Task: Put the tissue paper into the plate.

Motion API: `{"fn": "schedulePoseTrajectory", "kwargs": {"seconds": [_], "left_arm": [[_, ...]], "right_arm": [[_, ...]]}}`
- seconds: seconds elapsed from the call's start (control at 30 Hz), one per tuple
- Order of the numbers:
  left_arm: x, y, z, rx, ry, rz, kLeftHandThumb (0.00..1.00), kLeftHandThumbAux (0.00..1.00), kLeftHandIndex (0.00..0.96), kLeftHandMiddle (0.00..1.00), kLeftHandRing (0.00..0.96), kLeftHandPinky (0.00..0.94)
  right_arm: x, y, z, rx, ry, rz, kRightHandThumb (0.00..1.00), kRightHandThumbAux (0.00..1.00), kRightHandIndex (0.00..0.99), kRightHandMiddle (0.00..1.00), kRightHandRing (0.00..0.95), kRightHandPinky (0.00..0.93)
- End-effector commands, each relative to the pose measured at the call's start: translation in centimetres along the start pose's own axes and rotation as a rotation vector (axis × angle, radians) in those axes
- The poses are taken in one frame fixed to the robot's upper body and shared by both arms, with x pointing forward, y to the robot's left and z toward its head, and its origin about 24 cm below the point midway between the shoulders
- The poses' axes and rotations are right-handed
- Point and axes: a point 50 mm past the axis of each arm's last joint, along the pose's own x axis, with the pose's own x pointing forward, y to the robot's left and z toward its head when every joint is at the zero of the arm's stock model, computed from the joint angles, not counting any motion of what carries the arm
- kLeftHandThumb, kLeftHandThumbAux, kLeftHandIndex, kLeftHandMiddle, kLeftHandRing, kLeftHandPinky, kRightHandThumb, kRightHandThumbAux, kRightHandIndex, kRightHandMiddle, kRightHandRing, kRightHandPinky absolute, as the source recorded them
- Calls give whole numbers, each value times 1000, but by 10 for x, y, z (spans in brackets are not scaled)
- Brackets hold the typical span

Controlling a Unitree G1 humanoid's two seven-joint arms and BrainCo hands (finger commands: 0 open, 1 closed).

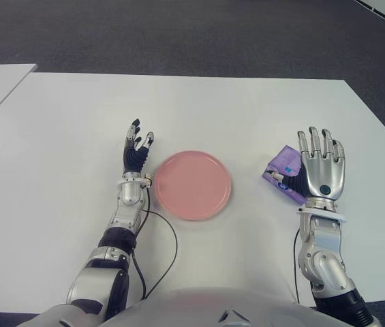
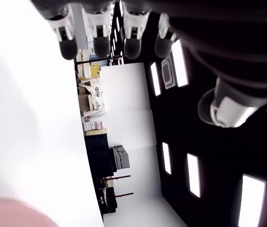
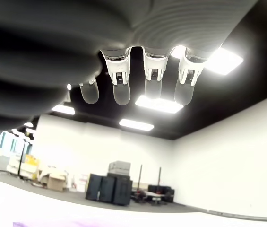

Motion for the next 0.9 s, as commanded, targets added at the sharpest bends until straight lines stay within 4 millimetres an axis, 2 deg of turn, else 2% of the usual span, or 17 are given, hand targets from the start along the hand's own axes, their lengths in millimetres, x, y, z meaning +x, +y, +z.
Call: {"fn": "schedulePoseTrajectory", "kwargs": {"seconds": [0.03, 0.57, 0.9], "left_arm": [[-4, 2, -5, 5, 21, -1, 17, 471, 0, 0, 0, 0], [-3, 2, -5, 8, 24, 5, 5, 483, 0, 0, 0, 0], [-3, 2, -4, 10, 11, 13, 7, 482, 0, 0, 0, 0]], "right_arm": [[-4, 2, 2, -1, -5, 27, 195, 384, 0, 0, 0, 0], [-7, 4, 5, 4, -23, 60, 162, 375, 0, 0, 0, 0], [-8, 13, 6, 18, -35, 110, 165, 362, 0, 0, 0, 0]]}}
